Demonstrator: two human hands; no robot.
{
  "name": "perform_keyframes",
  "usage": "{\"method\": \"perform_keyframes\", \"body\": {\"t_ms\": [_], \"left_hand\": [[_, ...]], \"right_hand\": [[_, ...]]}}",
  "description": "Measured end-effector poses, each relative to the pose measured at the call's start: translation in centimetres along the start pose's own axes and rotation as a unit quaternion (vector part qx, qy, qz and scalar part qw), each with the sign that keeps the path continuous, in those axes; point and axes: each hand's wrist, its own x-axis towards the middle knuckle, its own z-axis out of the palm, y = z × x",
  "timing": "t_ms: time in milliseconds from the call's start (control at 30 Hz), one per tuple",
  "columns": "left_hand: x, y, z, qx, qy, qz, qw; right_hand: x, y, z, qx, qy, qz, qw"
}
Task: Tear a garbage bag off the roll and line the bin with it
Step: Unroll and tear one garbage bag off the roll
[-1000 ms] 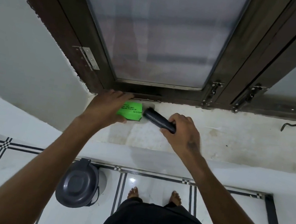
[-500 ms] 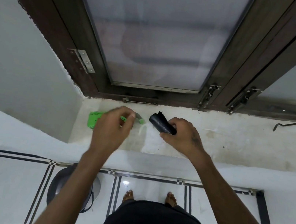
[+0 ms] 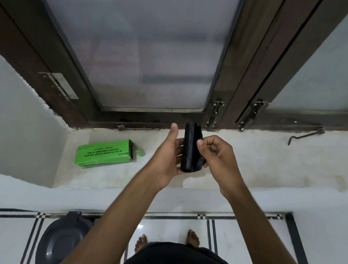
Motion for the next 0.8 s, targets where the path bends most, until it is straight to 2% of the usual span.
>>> {"method": "perform_keyframes", "body": {"t_ms": [100, 200, 300, 400, 600, 800], "left_hand": [[0.3, 0.0, 0.7, -0.044, -0.042, -0.010, 0.998], [0.7, -0.4, 1.3, -0.074, -0.038, -0.009, 0.996], [0.8, -1.0, 2.1, -0.056, -0.041, -0.034, 0.997], [1.4, -1.4, 2.6, -0.084, -0.070, -0.047, 0.993], [2.0, -1.3, 4.1, -0.063, -0.133, -0.041, 0.988], [3.1, -2.3, 3.6, -0.068, -0.058, -0.053, 0.995]], "right_hand": [[-0.3, 0.0, -2.4, 0.010, 0.003, -0.008, 1.000], [-0.3, -0.5, -5.1, 0.039, 0.019, -0.007, 0.999], [0.1, -0.8, -7.9, 0.047, 0.058, -0.004, 0.997], [1.0, 0.2, -11.5, 0.019, 0.120, -0.019, 0.992], [1.2, 2.0, -17.0, -0.044, 0.160, -0.052, 0.985], [1.6, 3.2, -21.4, -0.053, 0.216, -0.088, 0.971]]}}
